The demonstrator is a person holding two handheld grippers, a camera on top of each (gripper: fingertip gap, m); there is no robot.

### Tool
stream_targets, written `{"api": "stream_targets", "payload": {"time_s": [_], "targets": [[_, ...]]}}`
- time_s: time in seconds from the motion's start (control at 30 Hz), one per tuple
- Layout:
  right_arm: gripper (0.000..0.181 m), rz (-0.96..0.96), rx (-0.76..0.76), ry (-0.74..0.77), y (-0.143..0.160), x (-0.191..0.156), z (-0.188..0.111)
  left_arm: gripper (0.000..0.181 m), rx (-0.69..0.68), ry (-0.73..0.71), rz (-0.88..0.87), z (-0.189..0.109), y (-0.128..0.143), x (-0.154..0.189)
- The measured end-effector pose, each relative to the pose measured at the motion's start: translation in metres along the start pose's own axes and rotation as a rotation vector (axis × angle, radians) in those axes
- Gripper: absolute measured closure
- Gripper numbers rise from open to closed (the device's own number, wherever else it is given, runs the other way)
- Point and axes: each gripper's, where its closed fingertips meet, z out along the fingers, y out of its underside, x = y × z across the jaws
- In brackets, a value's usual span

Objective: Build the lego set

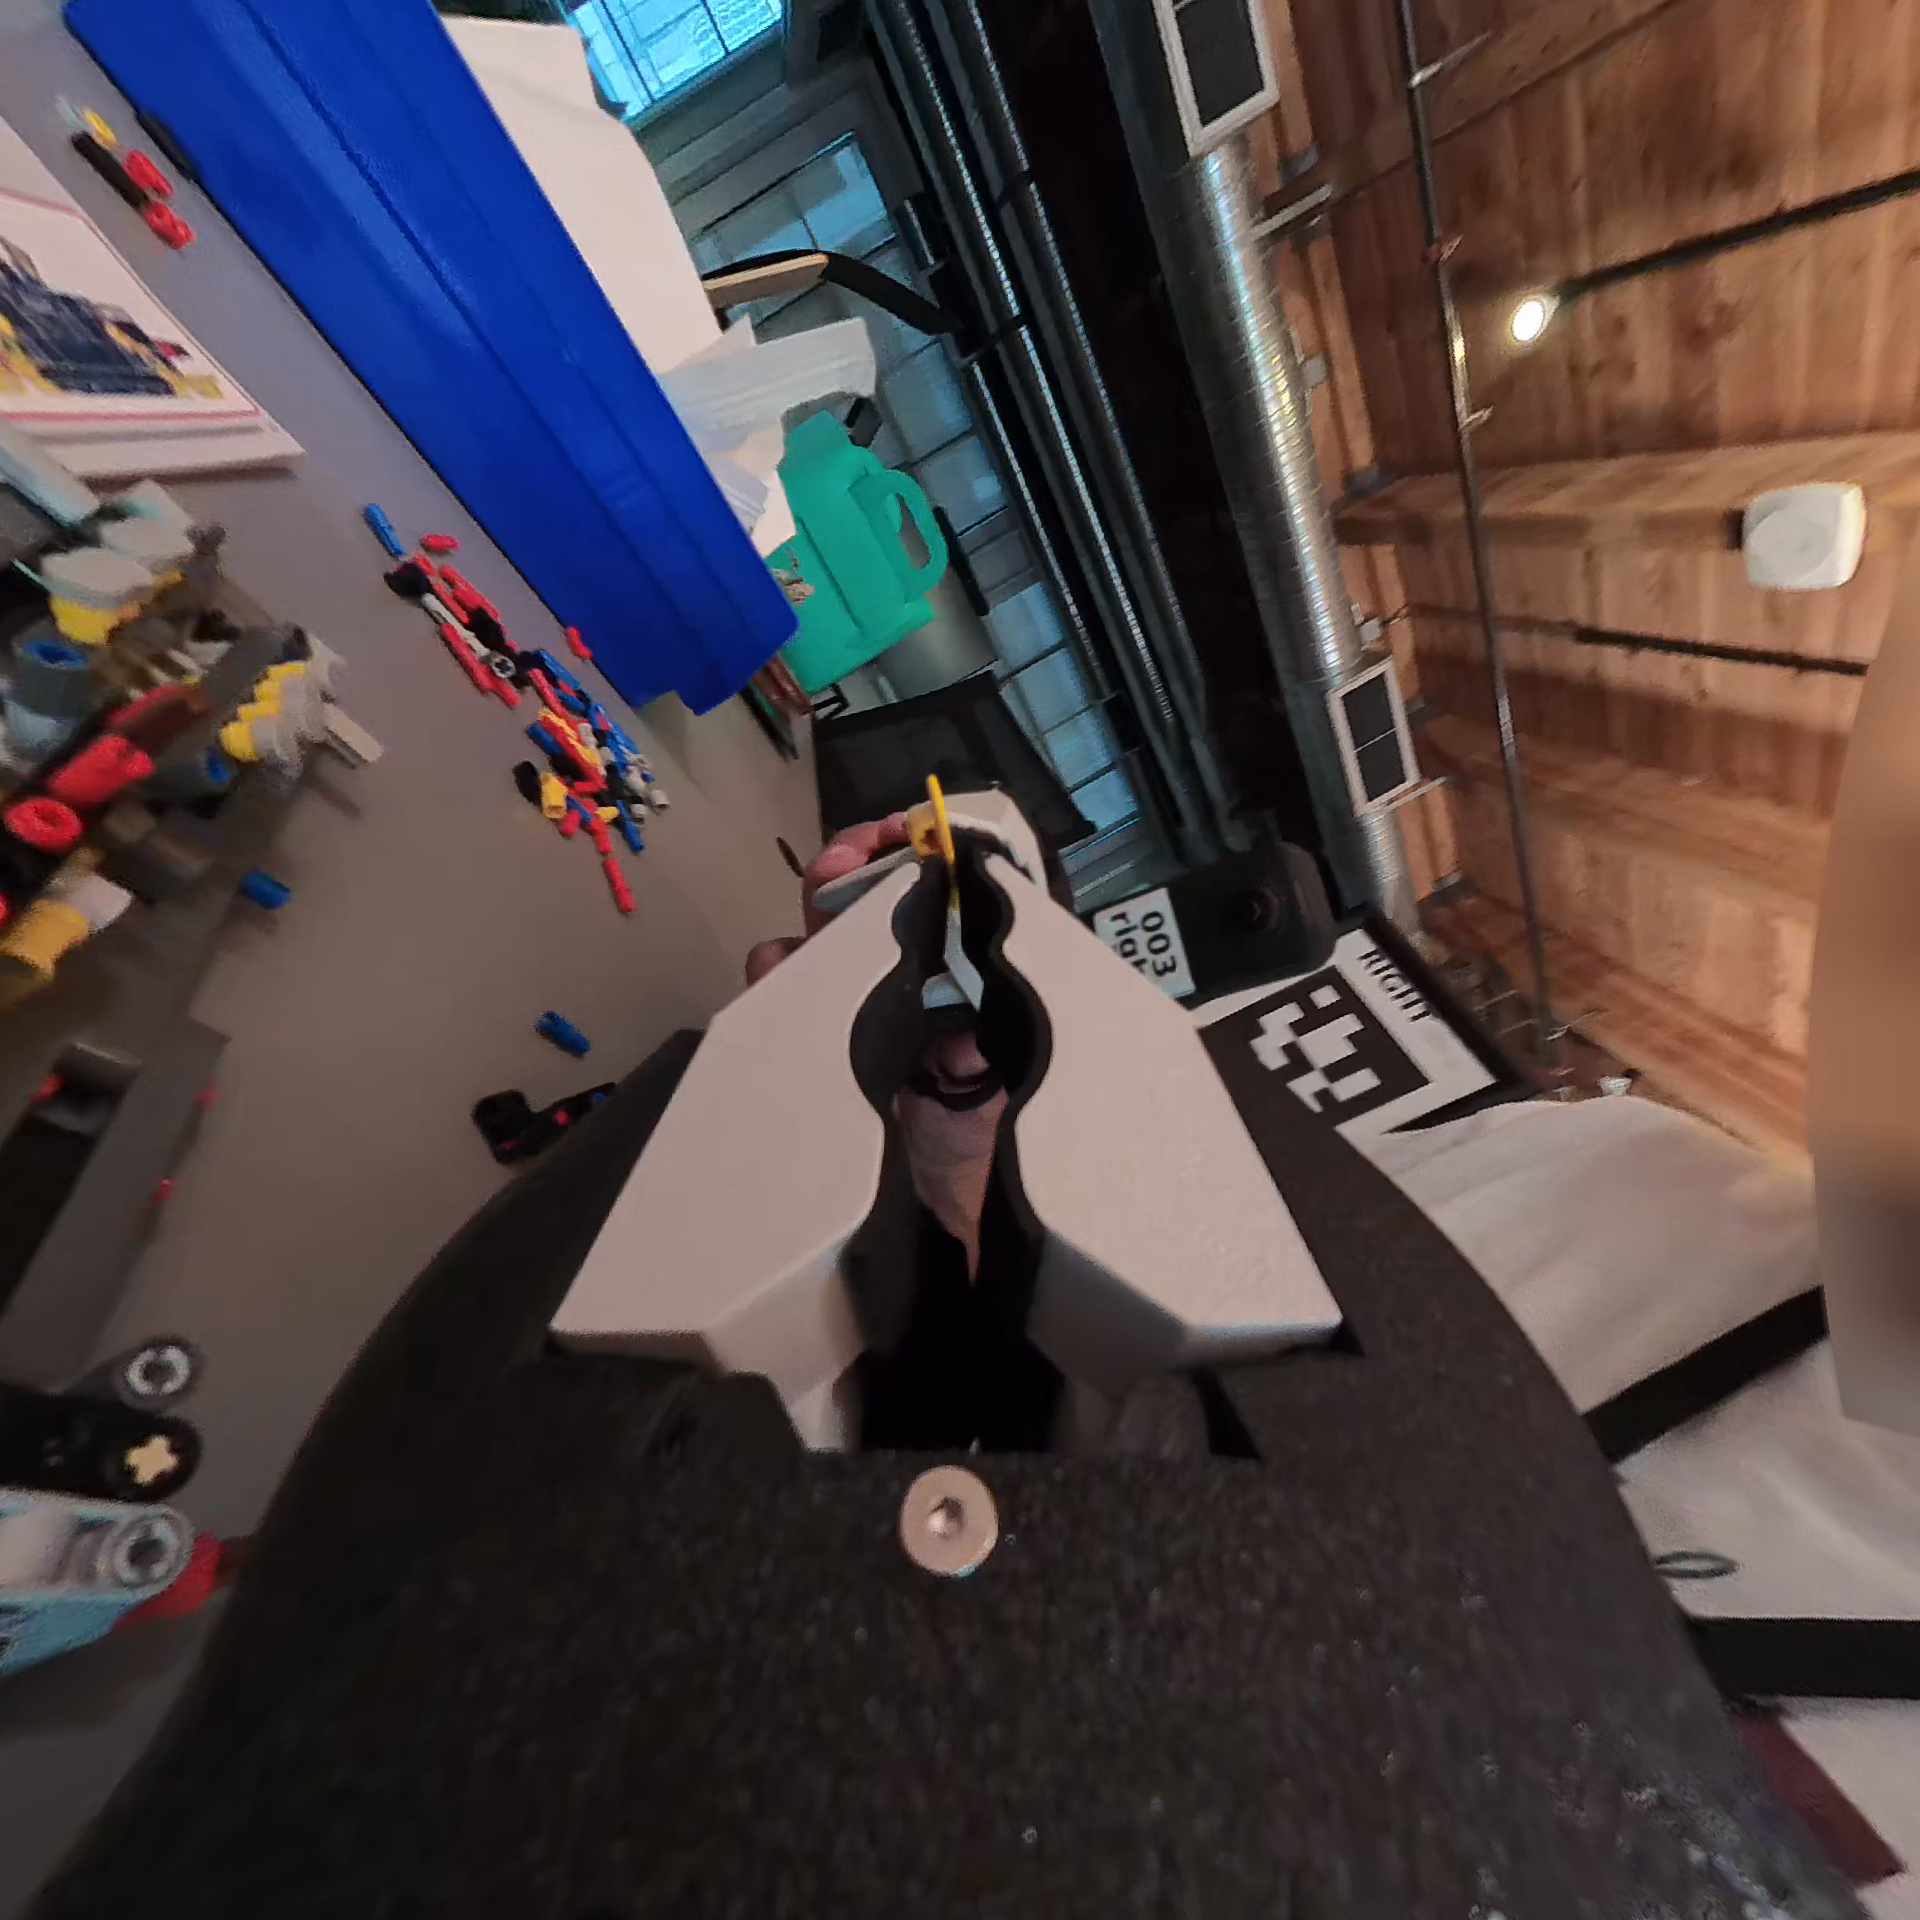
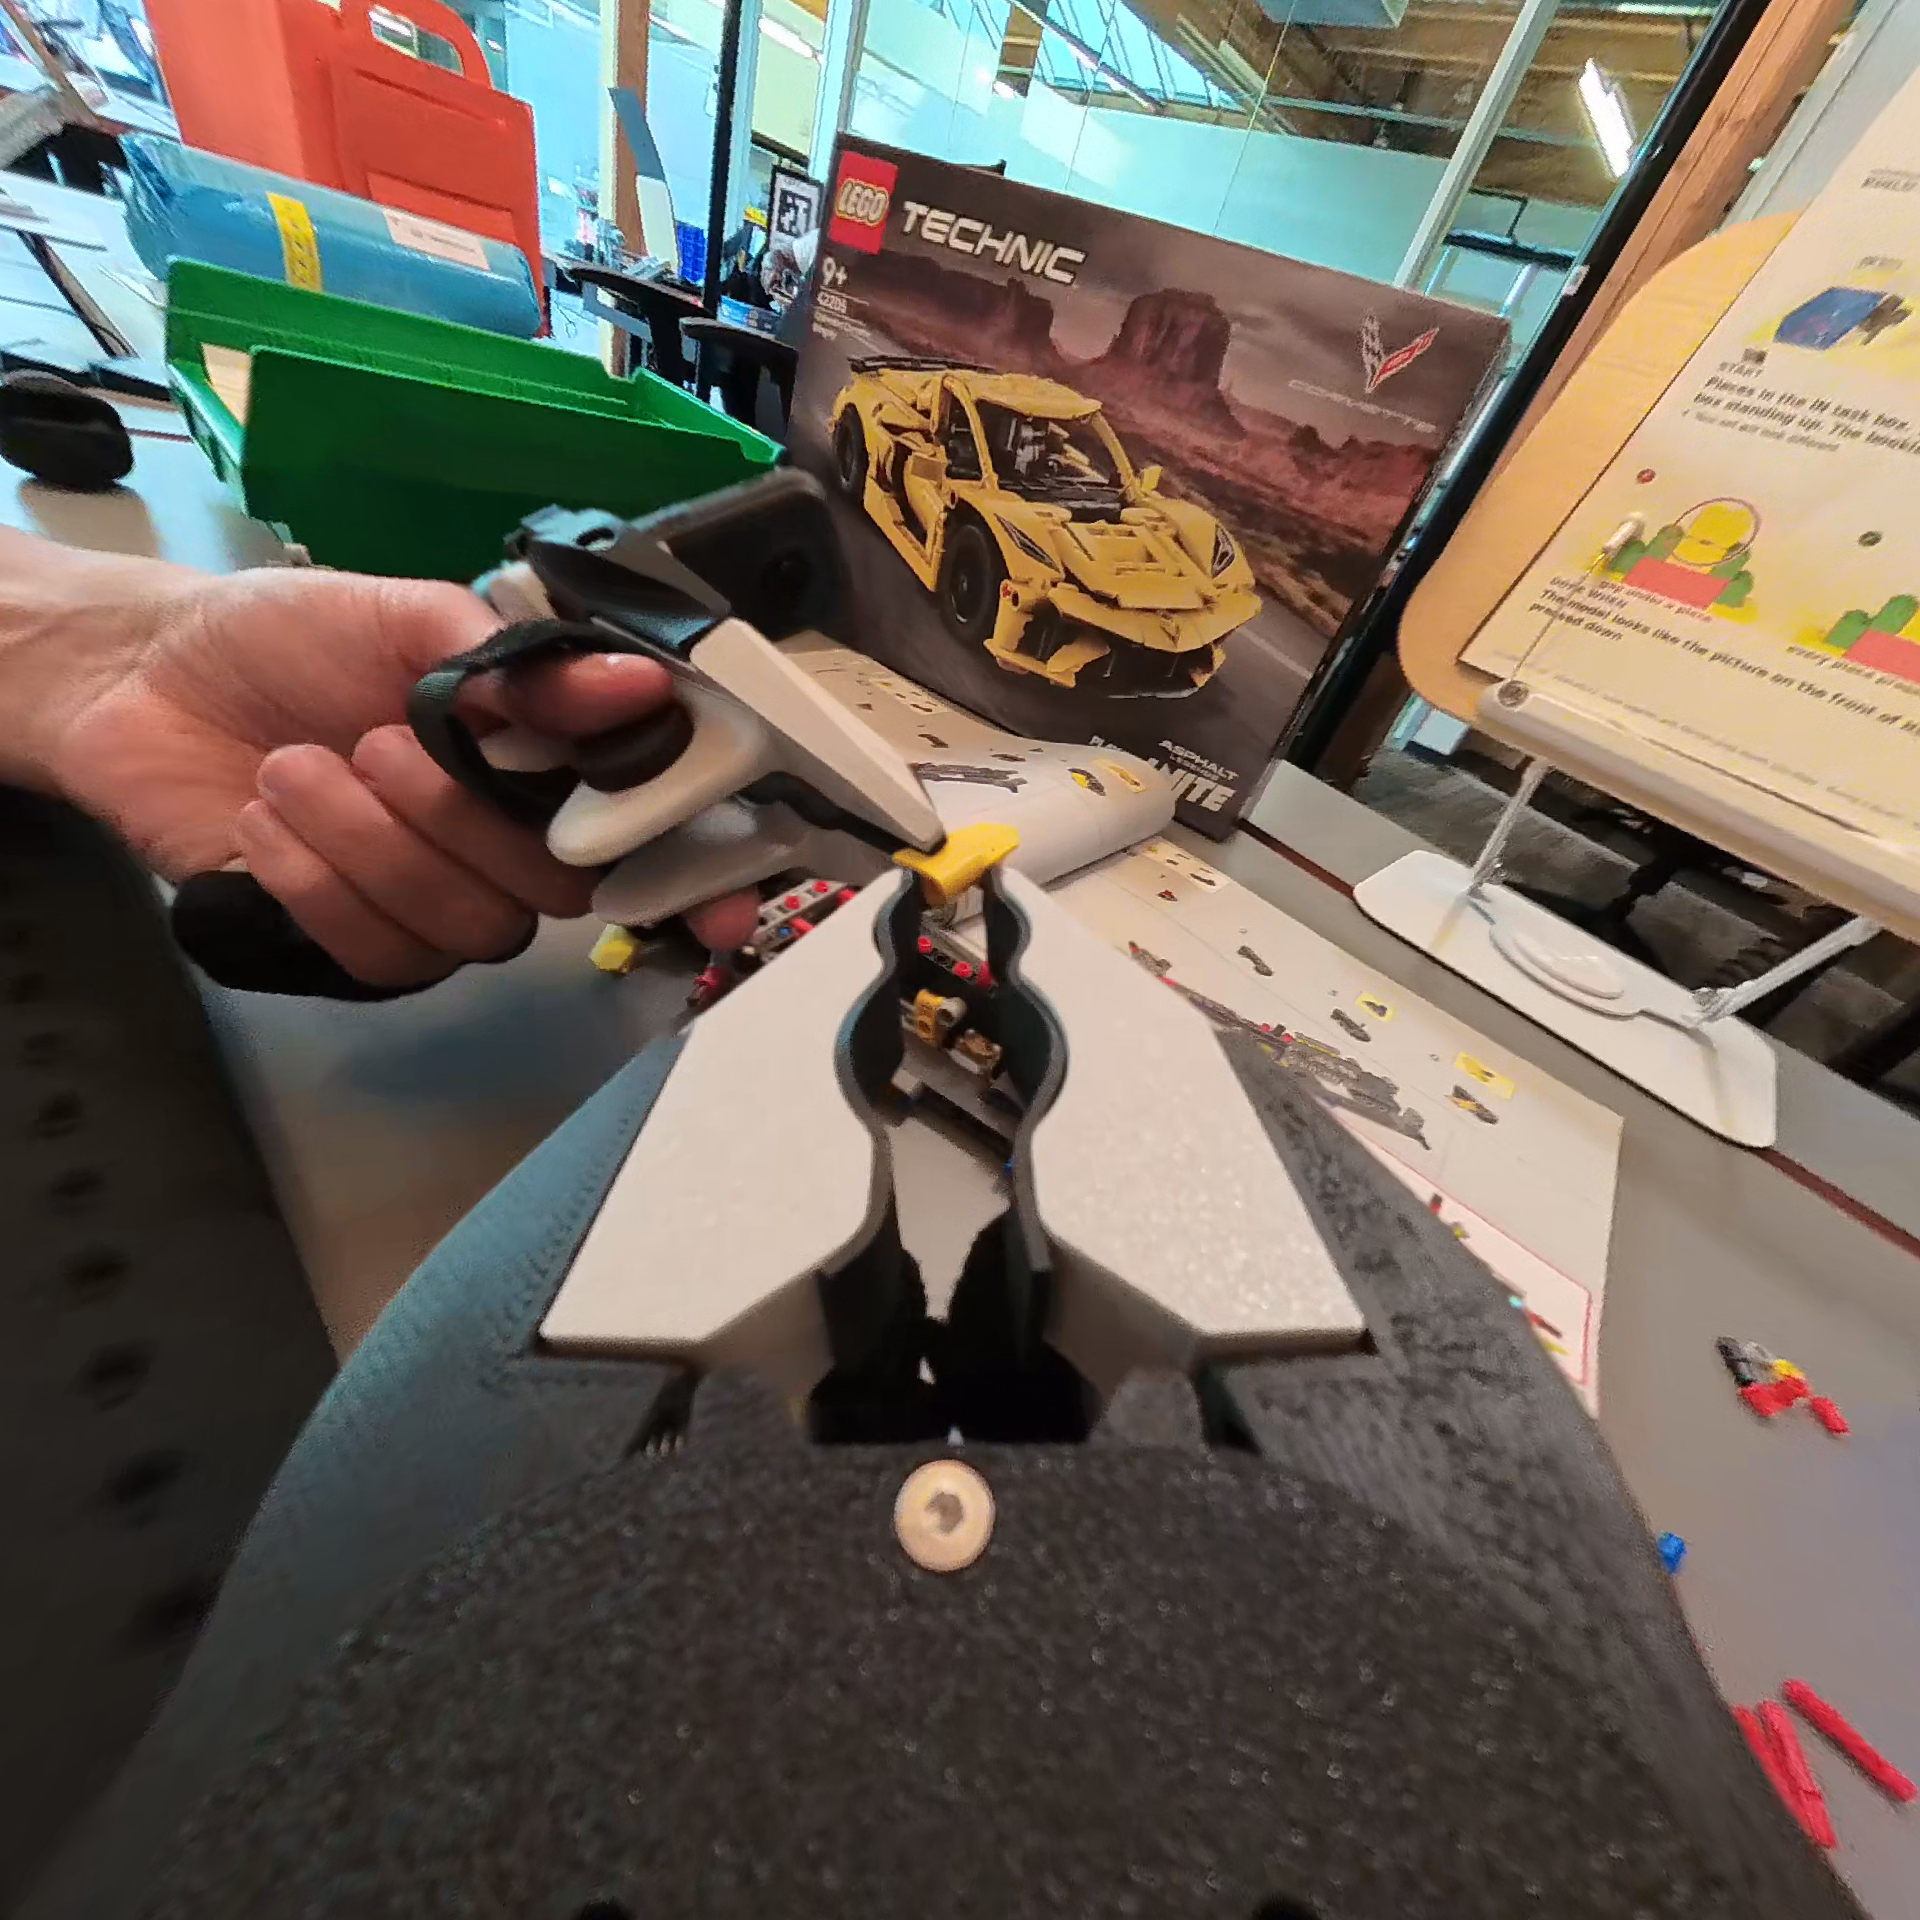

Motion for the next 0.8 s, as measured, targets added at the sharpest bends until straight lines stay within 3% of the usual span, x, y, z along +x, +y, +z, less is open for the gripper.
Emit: {"api": "stream_targets", "payload": {"time_s": [0.5, 0.8], "targets": [[0.171, -0.166, -0.071, 0.069, 0.006, -0.002, 0.002, 0.172, -0.056, -0.167, 0.237, 0.0, 0.001, -0.012], [0.171, -0.206, -0.087, 0.095, 0.007, -0.002, 0.003, 0.174, -0.039, -0.156, 0.203, 0.0, 0.0, -0.012]]}}
